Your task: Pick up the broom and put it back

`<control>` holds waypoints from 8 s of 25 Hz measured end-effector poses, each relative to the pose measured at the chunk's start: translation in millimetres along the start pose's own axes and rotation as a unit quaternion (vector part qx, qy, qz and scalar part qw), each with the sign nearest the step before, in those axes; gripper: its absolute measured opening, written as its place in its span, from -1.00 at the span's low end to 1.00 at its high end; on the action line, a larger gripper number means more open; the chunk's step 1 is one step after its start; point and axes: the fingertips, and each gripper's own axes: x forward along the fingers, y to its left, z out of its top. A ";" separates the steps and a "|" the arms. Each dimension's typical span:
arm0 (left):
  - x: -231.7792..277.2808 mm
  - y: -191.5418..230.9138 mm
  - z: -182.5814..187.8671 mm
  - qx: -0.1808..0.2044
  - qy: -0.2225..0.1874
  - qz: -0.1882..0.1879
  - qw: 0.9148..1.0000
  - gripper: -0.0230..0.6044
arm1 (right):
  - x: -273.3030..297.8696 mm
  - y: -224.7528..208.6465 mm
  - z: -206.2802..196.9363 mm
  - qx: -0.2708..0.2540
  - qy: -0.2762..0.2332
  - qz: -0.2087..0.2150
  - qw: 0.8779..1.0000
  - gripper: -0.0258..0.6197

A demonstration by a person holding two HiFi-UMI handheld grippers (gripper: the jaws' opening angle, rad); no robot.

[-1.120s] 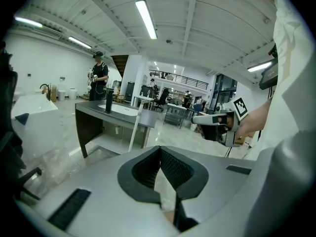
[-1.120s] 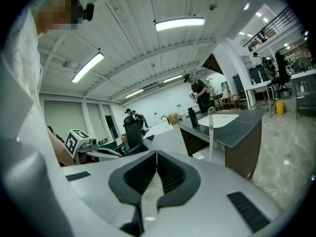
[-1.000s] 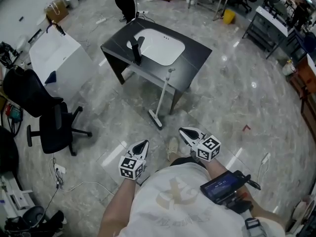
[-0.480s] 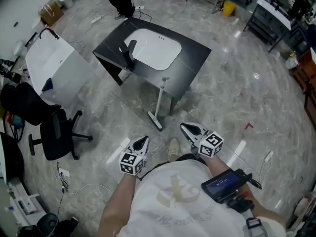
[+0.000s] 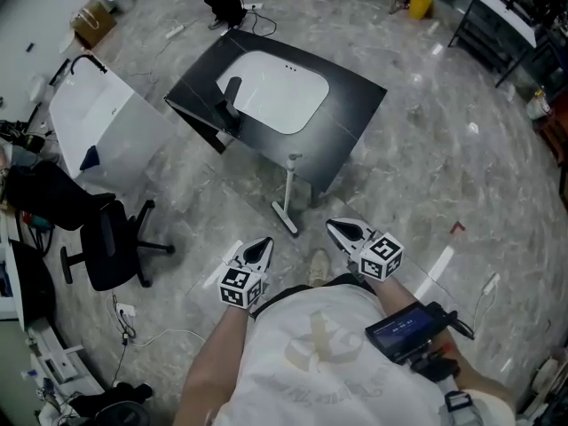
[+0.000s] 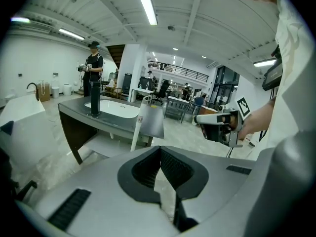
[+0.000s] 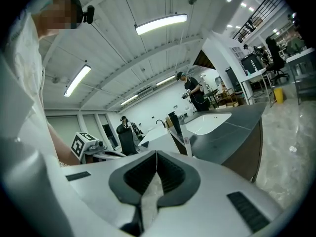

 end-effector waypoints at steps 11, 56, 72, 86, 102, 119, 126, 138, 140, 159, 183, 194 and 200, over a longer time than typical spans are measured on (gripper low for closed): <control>30.7 14.9 19.5 0.012 0.014 0.005 1.000 -0.89 | 14.3 -33.6 12.0 0.005 -0.002 0.011 1.000 -0.86; 185.2 96.5 -35.3 0.117 0.161 -0.103 0.974 -0.69 | -10.9 -77.6 -1.3 0.052 0.015 -0.151 0.987 -0.86; 247.9 118.9 -63.6 0.187 0.241 -0.129 0.944 -0.35 | -45.0 -90.2 -7.6 0.086 -0.011 -0.257 0.962 -0.86; 250.2 105.1 -68.4 0.214 0.240 -0.131 0.938 -0.63 | -73.1 -84.0 -13.8 0.103 -0.031 -0.302 0.947 -0.87; 168.8 105.1 -78.4 0.164 0.205 -0.071 0.962 -0.63 | -70.8 -67.8 -16.6 0.069 -0.006 -0.219 0.973 -0.87; 103.4 65.9 -14.8 0.125 0.114 -0.027 0.985 -0.63 | -34.6 -59.7 -6.2 0.039 0.007 -0.106 0.994 -0.87; 69.1 59.9 0.8 0.115 0.088 -0.006 0.989 -0.63 | -18.1 -51.6 -5.4 0.031 0.006 -0.079 0.996 -0.87; 10.0 52.2 6.8 0.084 0.033 0.009 0.996 -0.63 | -8.9 -24.4 -9.0 0.013 0.016 -0.078 0.997 -0.87; -10.7 58.0 7.1 0.077 0.021 0.010 0.997 -0.63 | -2.4 -6.9 -8.5 0.008 0.017 -0.080 0.997 -0.87; -121.0 60.5 -18.4 0.065 -0.033 0.044 0.996 -0.63 | 10.2 87.8 -14.2 -0.040 0.015 -0.055 0.998 -0.87; -180.4 58.4 -52.7 0.048 -0.069 0.038 0.996 -0.63 | 5.9 140.5 -40.4 -0.054 0.023 -0.067 0.996 -0.87; -179.5 67.7 -57.7 0.046 -0.066 0.033 0.996 -0.63 | 4.5 138.9 -32.3 -0.056 0.009 -0.087 0.995 -0.87; -169.0 72.7 -62.6 0.049 -0.047 0.043 0.997 -0.63 | -1.6 131.9 -34.8 -0.056 0.012 -0.095 0.994 -0.87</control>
